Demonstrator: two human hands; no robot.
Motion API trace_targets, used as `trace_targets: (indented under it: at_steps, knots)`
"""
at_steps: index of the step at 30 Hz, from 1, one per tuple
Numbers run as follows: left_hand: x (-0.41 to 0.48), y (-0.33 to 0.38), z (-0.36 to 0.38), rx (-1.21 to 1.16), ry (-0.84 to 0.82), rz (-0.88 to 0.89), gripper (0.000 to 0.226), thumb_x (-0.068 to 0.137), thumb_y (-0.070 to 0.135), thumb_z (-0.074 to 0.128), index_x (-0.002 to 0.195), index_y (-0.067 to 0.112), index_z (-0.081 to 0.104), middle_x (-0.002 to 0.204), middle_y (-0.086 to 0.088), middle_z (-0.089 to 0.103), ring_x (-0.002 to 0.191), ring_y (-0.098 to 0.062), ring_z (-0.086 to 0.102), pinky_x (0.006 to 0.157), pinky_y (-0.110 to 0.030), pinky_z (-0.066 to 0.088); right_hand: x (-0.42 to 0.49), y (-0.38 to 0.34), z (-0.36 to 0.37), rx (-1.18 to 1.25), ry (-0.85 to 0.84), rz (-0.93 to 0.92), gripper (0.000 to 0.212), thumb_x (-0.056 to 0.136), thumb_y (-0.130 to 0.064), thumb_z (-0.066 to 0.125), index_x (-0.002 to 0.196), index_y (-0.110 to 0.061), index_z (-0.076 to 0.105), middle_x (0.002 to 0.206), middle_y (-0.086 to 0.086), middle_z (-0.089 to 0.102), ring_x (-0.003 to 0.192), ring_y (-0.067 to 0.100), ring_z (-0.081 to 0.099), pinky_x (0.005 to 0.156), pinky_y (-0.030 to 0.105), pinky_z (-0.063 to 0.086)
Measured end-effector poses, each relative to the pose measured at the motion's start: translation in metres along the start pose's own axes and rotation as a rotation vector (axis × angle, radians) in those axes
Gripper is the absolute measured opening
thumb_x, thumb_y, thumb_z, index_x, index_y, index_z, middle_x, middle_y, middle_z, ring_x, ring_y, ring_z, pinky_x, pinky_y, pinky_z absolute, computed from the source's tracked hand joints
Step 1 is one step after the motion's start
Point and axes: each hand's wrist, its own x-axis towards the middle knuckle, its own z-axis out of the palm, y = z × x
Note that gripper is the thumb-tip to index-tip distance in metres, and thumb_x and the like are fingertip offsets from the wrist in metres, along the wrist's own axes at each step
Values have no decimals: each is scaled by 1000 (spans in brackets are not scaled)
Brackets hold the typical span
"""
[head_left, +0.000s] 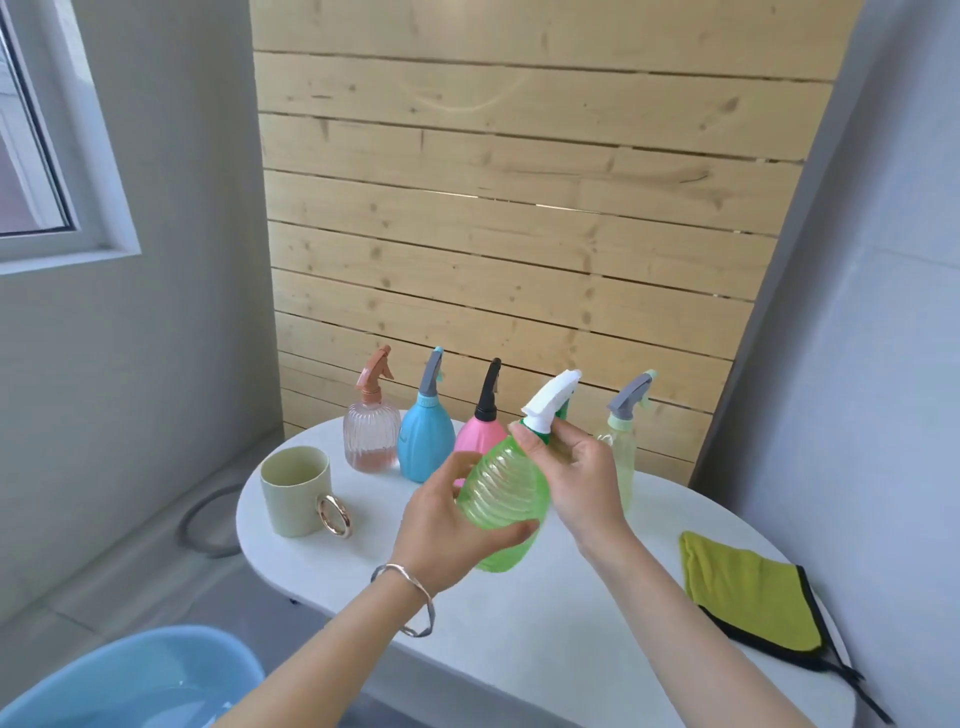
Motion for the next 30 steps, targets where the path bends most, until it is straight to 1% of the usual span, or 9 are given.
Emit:
trace_targets:
  at_steps: [5,7,9,12,14,16,19,24,30]
  knots:
    - [-11,12,-41,-818,-602,-329,67,51,51,85,108,20,71,108,-2,70,101,-21,67,85,-32,55,-1,-20,-11,262,-354,179,35,88,-36,57,103,-7,70,112,16,68,98,21,64,94,38,47]
    - [-12,14,-50,-947,-640,-527,70,61,58,79,117,18,68,115,-7,67,105,-24,64,91,-40,50,-5,-24,-7,386,-383,190,36,91,-38,53,109,-10,68,118,12,65,108,21,60,98,40,46]
    - [-8,13,-48,-802,-499,-562,70,70,64,67,126,22,60,119,0,66,110,-21,61,96,-41,47,-8,-28,3,393,-292,193,40,84,-39,58,112,-10,65,112,6,69,106,19,62,94,38,47]
    - [-14,23,-50,-509,-244,-298,62,68,67,66,119,35,57,117,9,65,103,-2,62,85,-22,49,-14,-37,23,301,-143,165,38,78,-38,65,104,-10,67,103,4,72,94,18,66,87,34,51]
    - [-19,27,-58,-342,-226,-135,57,63,54,75,113,38,53,110,14,66,94,9,62,75,-10,47,-18,-43,33,329,-116,171,32,78,-37,66,99,-13,69,100,3,72,89,20,66,82,34,53]
    - [-20,24,-66,-401,-357,-134,65,58,52,79,116,35,54,113,8,68,101,-1,65,86,-18,51,-20,-49,39,357,-130,187,27,78,-39,66,94,-18,71,101,3,70,85,18,65,77,33,54]
    - [-22,23,-83,-832,-593,-426,60,80,57,63,127,20,58,119,-7,65,111,-28,61,98,-47,47,-21,-55,44,462,-207,203,26,80,-44,61,90,-22,68,104,2,66,82,16,64,72,34,53]
    - [-25,14,-84,-646,-121,-362,22,96,36,52,106,25,67,106,1,69,90,-10,67,85,-29,51,-25,-60,58,504,-155,205,33,73,-45,68,91,-17,67,99,3,69,81,17,64,70,31,53]
    - [-33,39,-102,-499,-51,-136,54,87,69,38,108,29,69,105,10,71,103,-6,64,95,-27,46,-26,-62,67,512,-70,251,21,81,-40,66,76,-19,69,92,2,73,78,18,67,77,36,54]
